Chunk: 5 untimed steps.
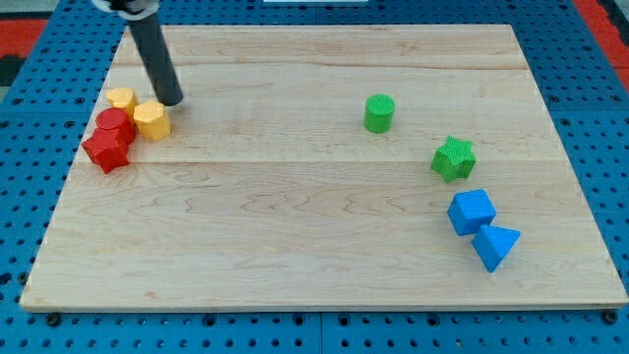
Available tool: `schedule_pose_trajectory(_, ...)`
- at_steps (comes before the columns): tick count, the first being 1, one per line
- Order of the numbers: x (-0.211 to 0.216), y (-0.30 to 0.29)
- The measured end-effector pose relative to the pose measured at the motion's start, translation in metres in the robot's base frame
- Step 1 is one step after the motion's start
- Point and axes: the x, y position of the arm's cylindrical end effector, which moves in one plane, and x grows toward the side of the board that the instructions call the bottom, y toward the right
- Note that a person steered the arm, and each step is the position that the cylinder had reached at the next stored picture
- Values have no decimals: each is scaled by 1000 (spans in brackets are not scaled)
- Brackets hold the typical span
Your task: Move the green circle slightly to the center of the board
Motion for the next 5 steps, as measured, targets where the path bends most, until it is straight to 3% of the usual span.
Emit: schedule_pose_trajectory(5, -4, 39)
